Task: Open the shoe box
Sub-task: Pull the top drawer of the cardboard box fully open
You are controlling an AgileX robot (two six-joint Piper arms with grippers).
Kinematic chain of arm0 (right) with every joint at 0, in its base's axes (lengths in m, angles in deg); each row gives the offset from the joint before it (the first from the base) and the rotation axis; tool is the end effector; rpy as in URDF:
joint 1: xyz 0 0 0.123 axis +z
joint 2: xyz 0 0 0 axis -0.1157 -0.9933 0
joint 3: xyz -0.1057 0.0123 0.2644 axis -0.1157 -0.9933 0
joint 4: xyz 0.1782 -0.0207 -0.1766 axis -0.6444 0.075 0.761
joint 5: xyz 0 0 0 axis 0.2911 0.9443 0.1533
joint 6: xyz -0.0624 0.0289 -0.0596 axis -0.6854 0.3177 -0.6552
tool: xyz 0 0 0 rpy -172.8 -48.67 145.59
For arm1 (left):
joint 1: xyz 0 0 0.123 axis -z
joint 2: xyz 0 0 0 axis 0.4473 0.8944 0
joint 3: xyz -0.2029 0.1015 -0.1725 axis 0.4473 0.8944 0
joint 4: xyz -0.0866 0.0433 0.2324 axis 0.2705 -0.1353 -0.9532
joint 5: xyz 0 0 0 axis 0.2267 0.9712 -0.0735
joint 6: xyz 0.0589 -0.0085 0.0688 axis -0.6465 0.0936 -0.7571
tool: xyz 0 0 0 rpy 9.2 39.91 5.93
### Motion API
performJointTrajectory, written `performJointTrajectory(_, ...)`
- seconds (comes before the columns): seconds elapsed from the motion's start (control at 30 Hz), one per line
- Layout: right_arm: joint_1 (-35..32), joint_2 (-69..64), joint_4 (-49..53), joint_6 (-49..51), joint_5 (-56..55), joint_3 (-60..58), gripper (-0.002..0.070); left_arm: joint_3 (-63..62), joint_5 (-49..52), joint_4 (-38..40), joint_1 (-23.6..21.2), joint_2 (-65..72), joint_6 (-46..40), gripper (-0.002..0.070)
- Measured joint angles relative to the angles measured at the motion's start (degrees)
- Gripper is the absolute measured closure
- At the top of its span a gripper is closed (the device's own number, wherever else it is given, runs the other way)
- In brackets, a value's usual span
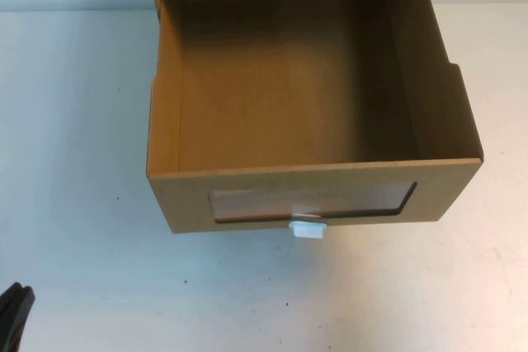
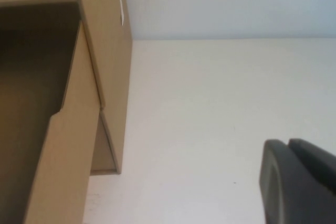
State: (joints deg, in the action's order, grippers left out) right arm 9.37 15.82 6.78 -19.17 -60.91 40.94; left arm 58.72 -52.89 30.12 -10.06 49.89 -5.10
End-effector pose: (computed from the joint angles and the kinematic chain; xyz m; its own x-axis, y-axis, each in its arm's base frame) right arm 0.1566 0.0125 0.3708 -0.3459 0.0700 -0.9356 -0.0693 0.9926 0.0999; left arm 0.0603 -0.0201 0.1939 -0.0596 0.1336 -0.9892 0.3149 0.9429 0.1083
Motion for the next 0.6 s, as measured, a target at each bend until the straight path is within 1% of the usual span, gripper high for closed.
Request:
performJointTrajectory(0.4,0.0,0.0,-1.4,0.0,-1.6,0.0,0.0690,0.4,2.4,0.0,0.0,0.0,0.0,0.0680)
performJointTrajectory(0.6,0.0,0.0,-2.5,0.0,-0.1,0.0,0.0690,0.4,2.6,0.0,0.0,0.0,0.0,0.0680)
